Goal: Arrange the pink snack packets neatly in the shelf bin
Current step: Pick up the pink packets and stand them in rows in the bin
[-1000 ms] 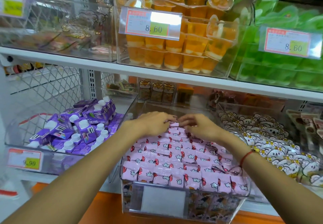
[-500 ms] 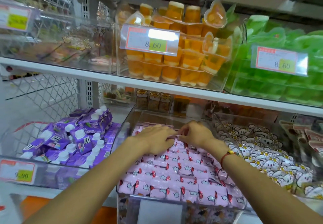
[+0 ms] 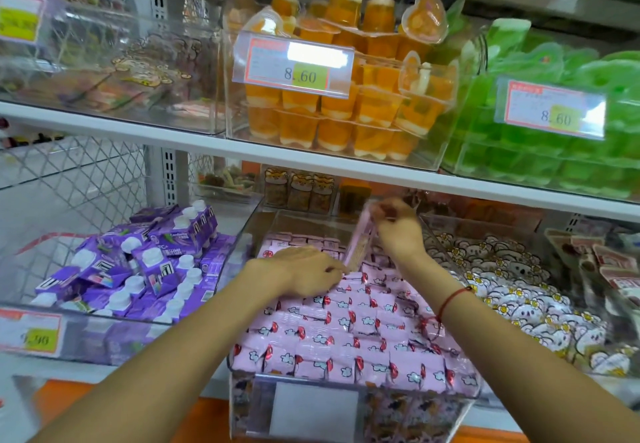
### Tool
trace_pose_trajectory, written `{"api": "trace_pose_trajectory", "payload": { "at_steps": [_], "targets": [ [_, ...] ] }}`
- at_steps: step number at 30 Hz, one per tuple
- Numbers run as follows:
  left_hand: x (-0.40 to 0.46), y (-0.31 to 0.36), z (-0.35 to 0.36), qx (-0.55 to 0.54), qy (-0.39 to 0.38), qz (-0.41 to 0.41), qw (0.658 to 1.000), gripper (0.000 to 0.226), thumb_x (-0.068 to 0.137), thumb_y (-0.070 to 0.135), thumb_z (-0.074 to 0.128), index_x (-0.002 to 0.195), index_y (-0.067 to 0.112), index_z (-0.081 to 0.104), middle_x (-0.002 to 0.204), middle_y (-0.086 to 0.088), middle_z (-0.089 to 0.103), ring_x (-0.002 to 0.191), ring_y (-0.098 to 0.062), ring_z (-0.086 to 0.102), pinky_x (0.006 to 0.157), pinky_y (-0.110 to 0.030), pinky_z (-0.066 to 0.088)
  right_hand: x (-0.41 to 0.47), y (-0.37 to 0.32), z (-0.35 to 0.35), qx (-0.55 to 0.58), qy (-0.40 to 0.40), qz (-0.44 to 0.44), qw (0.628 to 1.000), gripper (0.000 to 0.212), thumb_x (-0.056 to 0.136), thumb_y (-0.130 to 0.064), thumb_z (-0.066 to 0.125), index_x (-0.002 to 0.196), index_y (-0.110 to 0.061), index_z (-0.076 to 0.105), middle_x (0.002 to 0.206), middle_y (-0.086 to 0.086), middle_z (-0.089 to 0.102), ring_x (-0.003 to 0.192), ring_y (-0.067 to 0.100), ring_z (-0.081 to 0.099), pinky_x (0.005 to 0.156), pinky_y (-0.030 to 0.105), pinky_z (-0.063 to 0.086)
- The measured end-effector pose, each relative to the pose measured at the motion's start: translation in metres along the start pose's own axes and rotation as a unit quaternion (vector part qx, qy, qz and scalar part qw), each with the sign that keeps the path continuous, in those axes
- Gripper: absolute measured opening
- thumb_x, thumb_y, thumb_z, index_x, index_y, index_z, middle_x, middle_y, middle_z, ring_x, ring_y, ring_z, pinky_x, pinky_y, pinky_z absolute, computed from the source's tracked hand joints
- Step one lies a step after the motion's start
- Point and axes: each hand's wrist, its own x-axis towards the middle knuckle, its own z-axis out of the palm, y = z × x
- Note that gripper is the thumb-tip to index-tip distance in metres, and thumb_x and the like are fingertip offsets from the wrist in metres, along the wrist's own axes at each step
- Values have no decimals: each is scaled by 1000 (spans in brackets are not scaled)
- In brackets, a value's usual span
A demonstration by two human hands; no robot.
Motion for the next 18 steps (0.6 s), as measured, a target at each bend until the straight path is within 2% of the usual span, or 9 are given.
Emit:
{"api": "trace_pose_trajectory", "payload": {
  "at_steps": [1,3,5,7,8,11,13,16,18],
  "targets": [
    [0,0,0,-23,2,-3,1000,40,101,37,31,137,35,47,112,-5,65,86,-18,62,72,-28,46,-4,-1,-3,25,33,15,999,12,95,-21,52,93,-12,60,93,8,63,74,18,58,63,27,51],
    [1,0,0,-54,20,-11,998,37,101,33,34,134,32,50,103,-3,65,81,-21,62,67,-31,48,-13,3,-10,87,102,47,990,12,95,-24,53,95,-14,60,91,6,62,67,9,55,48,10,44],
    [2,1,-2,-72,78,-31,994,31,99,24,40,127,28,53,105,1,61,78,-17,58,62,-29,46,-21,6,-17,147,143,80,975,18,95,-28,54,98,-11,60,88,4,61,63,5,50,44,10,39],
    [2,5,-7,-107,162,-60,979,29,93,14,49,120,24,51,113,0,59,87,-14,57,70,-32,50,-23,6,-23,160,138,102,972,23,95,-31,54,100,-10,61,91,6,61,59,6,50,50,19,39],
    [1,7,-10,-138,193,-56,970,33,89,11,55,120,22,47,117,0,57,95,-14,57,77,-33,52,-24,5,-25,163,122,110,973,23,95,-30,53,101,-9,61,90,7,62,52,4,50,45,18,38],
    [-4,16,-16,-243,181,36,952,68,74,5,73,130,19,38,128,2,45,110,-10,50,86,-24,51,-24,1,-27,188,82,131,970,20,96,-21,51,108,-7,58,94,10,65,48,2,55,32,12,35],
    [-6,22,-16,-214,191,65,956,73,69,9,78,131,19,41,128,2,49,109,-13,52,86,-31,54,-24,-3,-26,238,48,160,957,20,97,-15,50,112,-3,57,97,11,66,58,6,62,37,14,45],
    [-9,21,-20,-114,290,56,949,55,72,22,80,120,26,54,119,6,61,99,-12,59,79,-35,55,-25,-8,-27,330,-3,218,918,20,95,-6,51,110,5,58,86,12,66,67,12,66,55,19,55],
    [-11,16,-27,-161,285,52,944,44,76,24,77,115,27,58,116,7,64,99,-11,61,79,-31,54,-26,-9,-30,348,-32,248,904,18,94,-5,51,105,7,60,76,13,68,71,16,66,62,21,55]
  ]
}}
